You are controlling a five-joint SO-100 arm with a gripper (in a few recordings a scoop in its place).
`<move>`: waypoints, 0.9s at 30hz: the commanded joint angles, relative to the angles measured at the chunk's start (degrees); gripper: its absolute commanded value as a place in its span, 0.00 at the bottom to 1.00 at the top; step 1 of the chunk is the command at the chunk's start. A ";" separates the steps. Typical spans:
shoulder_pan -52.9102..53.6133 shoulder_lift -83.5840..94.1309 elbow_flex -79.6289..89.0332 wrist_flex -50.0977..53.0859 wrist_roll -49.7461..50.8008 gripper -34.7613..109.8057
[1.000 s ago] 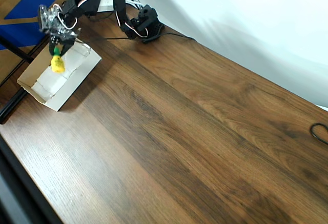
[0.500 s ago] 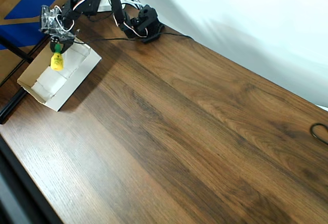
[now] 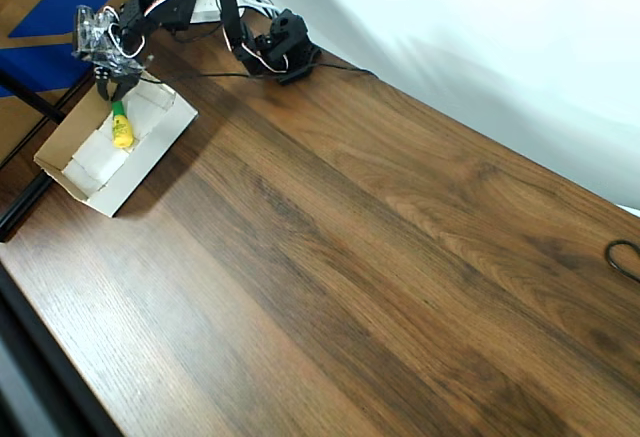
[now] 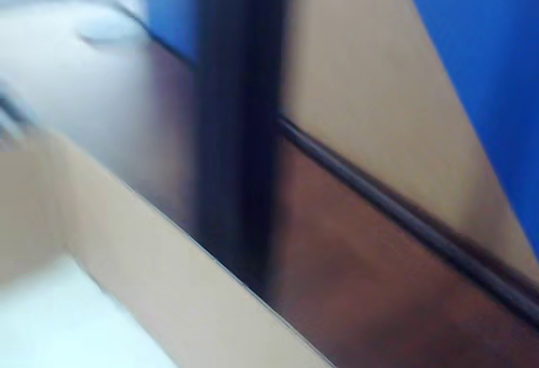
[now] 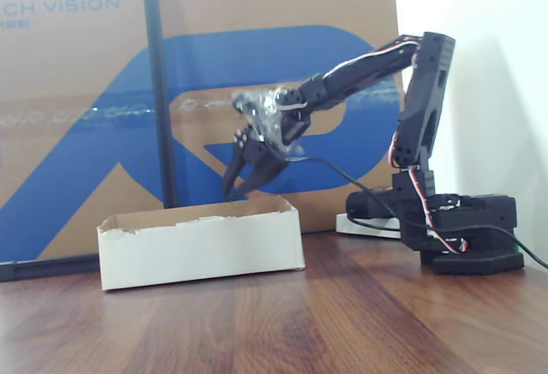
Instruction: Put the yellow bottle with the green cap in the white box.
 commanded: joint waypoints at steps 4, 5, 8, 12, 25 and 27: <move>-4.39 11.95 4.48 1.93 -0.79 0.24; -5.62 13.97 5.80 2.46 -1.14 0.24; -9.76 21.36 10.11 5.10 -2.11 0.24; -15.64 33.75 16.61 8.70 -3.34 0.24; -33.13 66.36 31.64 23.38 -8.00 0.24; -34.72 69.87 33.57 25.58 -8.35 0.24</move>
